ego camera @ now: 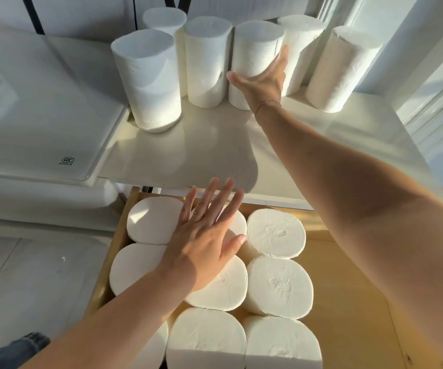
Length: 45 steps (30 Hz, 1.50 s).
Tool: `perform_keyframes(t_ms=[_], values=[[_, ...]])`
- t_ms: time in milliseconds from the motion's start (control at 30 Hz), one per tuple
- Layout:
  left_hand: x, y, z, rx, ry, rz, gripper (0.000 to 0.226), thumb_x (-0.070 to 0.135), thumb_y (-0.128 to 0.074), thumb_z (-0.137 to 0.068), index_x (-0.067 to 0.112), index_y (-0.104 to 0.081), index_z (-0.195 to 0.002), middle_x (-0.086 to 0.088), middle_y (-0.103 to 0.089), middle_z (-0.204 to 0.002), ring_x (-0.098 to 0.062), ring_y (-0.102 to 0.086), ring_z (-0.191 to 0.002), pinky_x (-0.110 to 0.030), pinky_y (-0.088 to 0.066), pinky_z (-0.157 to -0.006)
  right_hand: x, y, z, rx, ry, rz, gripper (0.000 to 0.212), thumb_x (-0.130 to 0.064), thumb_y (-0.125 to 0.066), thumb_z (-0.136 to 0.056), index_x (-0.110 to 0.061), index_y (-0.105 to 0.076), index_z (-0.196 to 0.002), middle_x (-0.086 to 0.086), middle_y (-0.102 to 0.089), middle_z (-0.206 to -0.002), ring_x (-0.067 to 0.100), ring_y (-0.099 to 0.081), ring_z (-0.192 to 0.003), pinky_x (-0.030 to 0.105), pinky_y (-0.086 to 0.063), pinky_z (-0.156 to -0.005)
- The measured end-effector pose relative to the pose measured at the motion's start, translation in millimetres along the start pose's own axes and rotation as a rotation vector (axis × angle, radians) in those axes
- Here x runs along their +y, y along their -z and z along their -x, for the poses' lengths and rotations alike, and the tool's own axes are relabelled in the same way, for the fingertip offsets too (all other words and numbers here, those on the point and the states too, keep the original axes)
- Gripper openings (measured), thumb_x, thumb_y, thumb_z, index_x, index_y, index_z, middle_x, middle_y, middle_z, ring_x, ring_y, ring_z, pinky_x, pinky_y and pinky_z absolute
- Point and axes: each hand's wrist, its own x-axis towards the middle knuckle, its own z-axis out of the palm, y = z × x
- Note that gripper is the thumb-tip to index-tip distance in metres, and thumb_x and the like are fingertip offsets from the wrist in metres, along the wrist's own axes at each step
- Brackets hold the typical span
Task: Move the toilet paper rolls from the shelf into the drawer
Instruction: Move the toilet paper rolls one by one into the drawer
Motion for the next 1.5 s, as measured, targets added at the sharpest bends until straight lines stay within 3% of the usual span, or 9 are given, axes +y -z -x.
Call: perform_keyframes(t_ms=[300, 400, 533, 700, 933, 1100, 1267, 1400, 1500], values=[[0, 2, 0, -0.002, -0.005, 0.019, 0.066, 0.054, -0.021, -0.093, 0.027, 0.001, -0.149, 0.006, 0.008, -0.157, -0.015, 0.014, -0.143, -0.043, 0.009, -0.115, -1, -7, -7, 0.073, 0.027, 0.018, 0.112, -0.045, -0.075, -0.049, -0.026, -0.023, -0.146, -0.005, -0.047, -0.137, 0.017, -0.049, -0.124, 0.039, -0.043, -0.105], [-1, 1, -1, -0.008, -0.015, 0.007, 0.067, 0.055, -0.018, -0.092, 0.026, 0.002, -0.149, 0.004, 0.01, -0.157, -0.017, 0.016, -0.143, -0.043, 0.01, -0.115, 3, 10, 7, 0.006, 0.08, -0.014, 0.105, -0.038, -0.078, -0.054, -0.019, -0.027, -0.143, 0.0, -0.05, -0.134, 0.018, -0.051, -0.122, 0.035, -0.046, -0.103], [2, 5, -2, -0.021, -0.035, 0.033, 0.067, 0.052, -0.026, -0.091, 0.018, -0.018, -0.148, -0.005, -0.011, -0.157, -0.027, -0.005, -0.144, -0.052, -0.013, -0.115, 8, 46, 52, -0.09, 0.141, -0.079, 0.088, -0.028, -0.081, -0.059, -0.008, -0.038, -0.133, 0.011, -0.057, -0.125, 0.022, -0.058, -0.113, 0.031, -0.05, -0.095], [14, 2, 8, -0.002, -0.026, 0.051, 0.063, 0.053, -0.02, -0.095, 0.023, -0.007, -0.149, -0.002, 0.005, -0.158, -0.023, 0.011, -0.144, -0.048, 0.002, -0.117, 16, 116, 126, -0.311, 0.14, -0.119, 0.091, -0.024, -0.082, -0.058, 0.001, -0.038, -0.133, 0.024, -0.054, -0.129, 0.036, -0.053, -0.122, 0.051, -0.045, -0.103], [36, 0, 19, -0.113, -0.161, 0.05, 0.067, 0.054, -0.018, -0.09, 0.016, -0.035, -0.142, -0.008, -0.038, -0.148, -0.026, -0.026, -0.14, -0.046, -0.013, -0.116, 27, 234, 227, -0.509, 0.028, -0.148, 0.062, -0.019, -0.076, -0.067, -0.021, -0.056, -0.126, 0.001, -0.067, -0.12, 0.015, -0.063, -0.111, 0.023, -0.052, -0.088], [37, -9, 19, -0.146, -0.141, 0.06, 0.077, 0.063, -0.004, -0.083, 0.023, -0.021, -0.147, 0.002, -0.016, -0.156, -0.014, 0.001, -0.143, -0.037, 0.011, -0.114, 81, 248, 255, -0.468, -0.13, -0.114, 0.084, -0.018, -0.082, -0.056, -0.006, -0.046, -0.132, 0.019, -0.062, -0.121, 0.023, -0.061, -0.11, 0.036, -0.054, -0.092], [34, -10, 19, -0.175, -0.148, 0.08, 0.076, 0.069, 0.01, -0.079, 0.033, 0.009, -0.146, 0.019, 0.022, -0.148, -0.002, 0.025, -0.137, -0.03, 0.024, -0.109, 116, 236, 252, -0.394, -0.234, 0.031, 0.076, -0.013, -0.083, -0.054, -0.031, -0.049, -0.119, 0.002, -0.064, -0.113, 0.015, -0.062, -0.106, 0.028, -0.056, -0.088], [34, -9, 21, -0.185, -0.147, 0.08, 0.081, 0.071, 0.015, -0.076, 0.031, 0.009, -0.146, 0.019, 0.025, -0.147, -0.002, 0.031, -0.133, -0.032, 0.02, -0.112, 133, 232, 253, -0.339, -0.207, 0.24, 0.088, -0.019, -0.087, -0.053, -0.035, -0.037, -0.122, -0.001, -0.053, -0.125, 0.012, -0.053, -0.116, 0.024, -0.046, -0.093], [36, -7, 22, -0.172, -0.144, 0.095, 0.079, 0.069, 0.008, -0.08, 0.029, 0.004, -0.148, 0.017, 0.019, -0.15, -0.004, 0.026, -0.136, -0.034, 0.018, -0.113, 141, 234, 255, -0.396, -0.28, 0.294, 0.098, -0.013, -0.089, -0.06, -0.025, -0.028, -0.136, 0.002, -0.047, -0.133, 0.018, -0.047, -0.124, 0.033, -0.043, -0.102]])
